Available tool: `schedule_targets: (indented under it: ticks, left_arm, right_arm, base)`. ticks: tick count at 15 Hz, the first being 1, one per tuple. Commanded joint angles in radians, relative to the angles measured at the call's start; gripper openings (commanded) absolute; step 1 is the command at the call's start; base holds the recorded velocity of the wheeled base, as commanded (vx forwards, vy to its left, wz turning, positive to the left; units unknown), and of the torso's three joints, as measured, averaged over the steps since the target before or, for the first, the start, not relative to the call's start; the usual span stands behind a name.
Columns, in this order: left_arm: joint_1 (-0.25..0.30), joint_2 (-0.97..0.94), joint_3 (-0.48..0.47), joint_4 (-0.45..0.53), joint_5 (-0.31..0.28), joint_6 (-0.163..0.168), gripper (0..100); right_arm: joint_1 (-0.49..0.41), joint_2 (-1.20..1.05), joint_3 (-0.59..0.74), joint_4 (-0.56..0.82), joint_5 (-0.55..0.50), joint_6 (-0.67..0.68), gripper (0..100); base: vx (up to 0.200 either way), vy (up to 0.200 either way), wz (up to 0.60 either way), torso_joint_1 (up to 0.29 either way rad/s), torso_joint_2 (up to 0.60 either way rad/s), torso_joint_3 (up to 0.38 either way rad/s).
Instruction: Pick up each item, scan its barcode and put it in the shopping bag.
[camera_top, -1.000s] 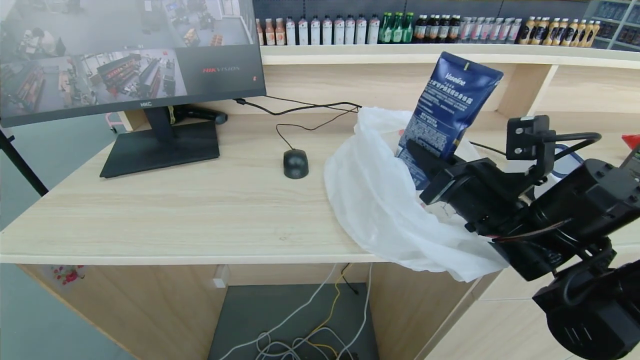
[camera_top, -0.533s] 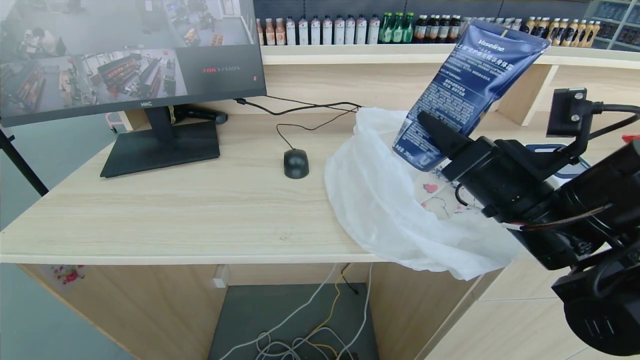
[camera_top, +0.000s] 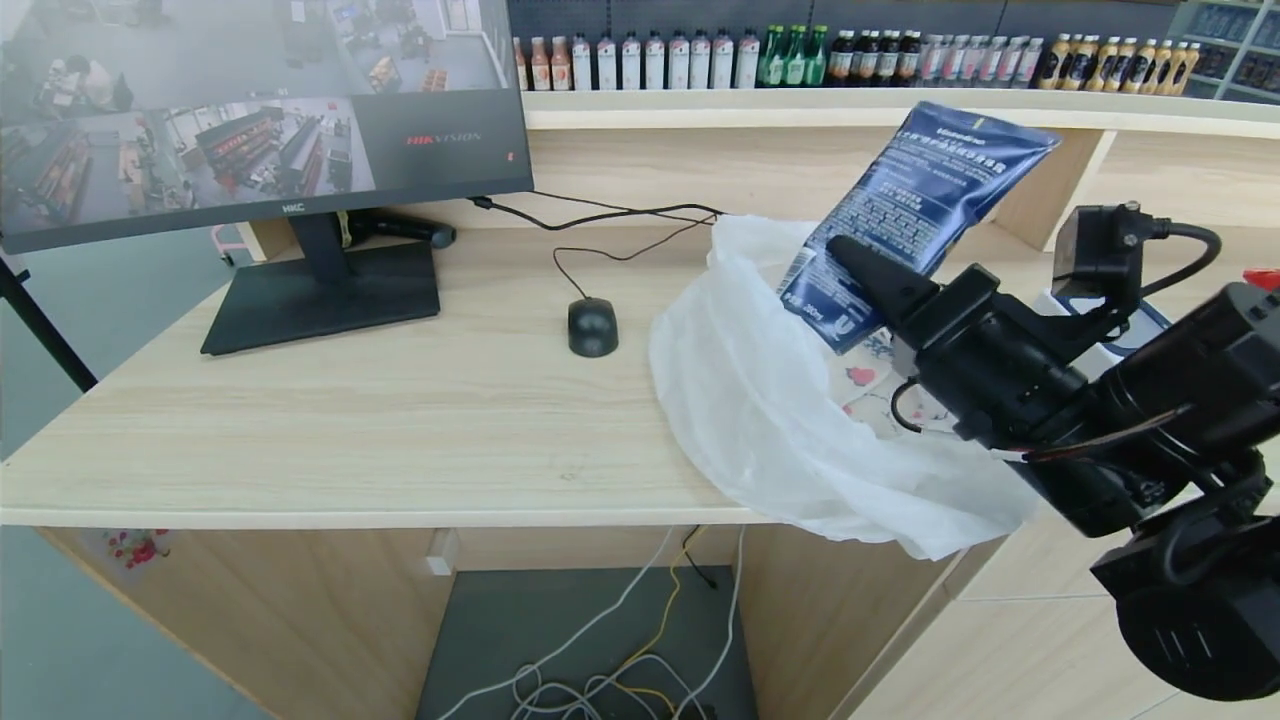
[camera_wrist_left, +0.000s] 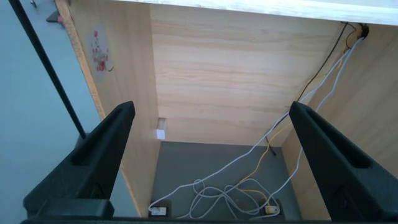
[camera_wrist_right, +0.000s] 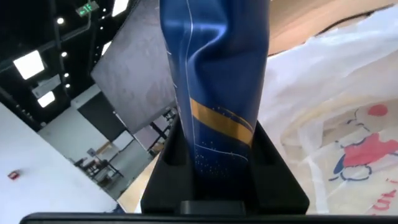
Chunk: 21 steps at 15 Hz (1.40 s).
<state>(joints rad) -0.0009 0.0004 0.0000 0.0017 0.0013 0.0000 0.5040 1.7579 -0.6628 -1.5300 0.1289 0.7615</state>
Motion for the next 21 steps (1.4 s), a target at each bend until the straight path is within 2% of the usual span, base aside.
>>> schedule_targets:
  ticks: [1, 3, 5, 6, 8, 9, 13, 21]
  left_arm:
    - [-0.001, 0.0, 0.0, 0.0, 0.0, 0.0, 100]
    - [0.001, 0.0, 0.0, 0.0, 0.0, 0.0, 100]
    - [-0.001, 0.0, 0.0, 0.0, 0.0, 0.002, 100]
    - [-0.001, 0.0, 0.0, 0.0, 0.0, 0.003, 100]
    - [-0.001, 0.0, 0.0, 0.0, 0.0, 0.012, 100]
    - [-0.001, 0.0, 0.0, 0.001, 0.0, 0.028, 100]
    - [-0.001, 0.0, 0.0, 0.001, 0.0, 0.031, 100]
    - [-0.001, 0.0, 0.0, 0.001, 0.0, 0.029, 100]
  right_arm:
    - [-0.042, -0.017, -0.003, 0.034, 0.063, 0.067, 0]
    - [-0.096, -0.021, -0.005, 0.059, 0.196, 0.093, 0]
    - [-0.114, -0.021, -0.017, 0.119, 0.244, 0.117, 0]
    - [-0.122, -0.02, -0.026, 0.152, 0.267, 0.171, 0]
    - [-0.128, 0.028, -0.034, 0.157, 0.316, 0.187, 0]
    - [-0.131, 0.052, -0.057, 0.156, 0.325, 0.188, 0]
    - [-0.134, 0.129, -0.13, 0.154, 0.35, 0.188, 0]
    - [-0.144, 0.163, -0.074, 0.145, 0.379, 0.194, 0]
  base:
    - [0.0, 0.0, 0.0, 0.0, 0.0, 0.0]
    - [0.0, 0.0, 0.0, 0.0, 0.0, 0.0]
    - [0.0, 0.0, 0.0, 0.0, 0.0, 0.0]
    - [0.0, 0.0, 0.0, 0.0, 0.0, 0.0]
    - [0.0, 0.0, 0.0, 0.0, 0.0, 0.0]
    - [0.0, 0.0, 0.0, 0.0, 0.0, 0.0]
    - [0.0, 0.0, 0.0, 0.0, 0.0, 0.0]
    - [0.0, 0.0, 0.0, 0.0, 0.0, 0.0]
